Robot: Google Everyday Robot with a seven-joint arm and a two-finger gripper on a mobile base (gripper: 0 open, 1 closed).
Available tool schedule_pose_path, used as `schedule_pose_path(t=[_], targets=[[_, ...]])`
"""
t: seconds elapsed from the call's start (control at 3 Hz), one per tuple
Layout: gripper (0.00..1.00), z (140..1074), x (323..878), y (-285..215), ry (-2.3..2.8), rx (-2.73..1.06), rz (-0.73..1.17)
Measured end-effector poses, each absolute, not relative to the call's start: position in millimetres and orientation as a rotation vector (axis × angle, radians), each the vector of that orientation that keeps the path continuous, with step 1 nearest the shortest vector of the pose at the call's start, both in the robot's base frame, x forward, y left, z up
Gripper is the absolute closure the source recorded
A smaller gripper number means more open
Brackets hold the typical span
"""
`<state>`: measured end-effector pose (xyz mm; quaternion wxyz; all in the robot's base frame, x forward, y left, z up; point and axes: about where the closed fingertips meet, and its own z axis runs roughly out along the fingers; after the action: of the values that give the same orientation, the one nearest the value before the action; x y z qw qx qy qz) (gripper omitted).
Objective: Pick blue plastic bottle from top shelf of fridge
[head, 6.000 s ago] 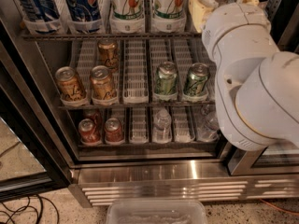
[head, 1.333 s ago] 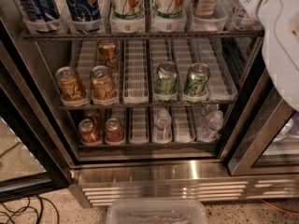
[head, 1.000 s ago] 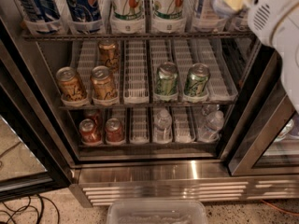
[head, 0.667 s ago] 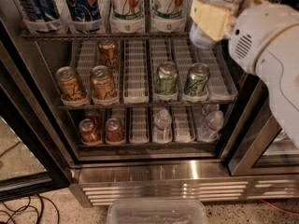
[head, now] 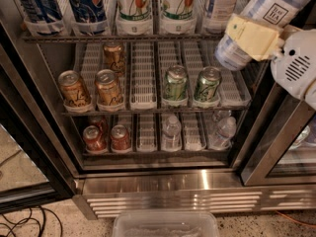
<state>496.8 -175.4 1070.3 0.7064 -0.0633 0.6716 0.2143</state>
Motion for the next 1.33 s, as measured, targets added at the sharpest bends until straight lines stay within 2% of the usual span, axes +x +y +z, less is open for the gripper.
schedule_pose_path(t=[0.67, 1.33], targets=[[1.00, 1076, 492, -168, 1.483, -0.167, 0.496], [1.00, 1090, 439, -155, 1.422, -0.338, 0.633]])
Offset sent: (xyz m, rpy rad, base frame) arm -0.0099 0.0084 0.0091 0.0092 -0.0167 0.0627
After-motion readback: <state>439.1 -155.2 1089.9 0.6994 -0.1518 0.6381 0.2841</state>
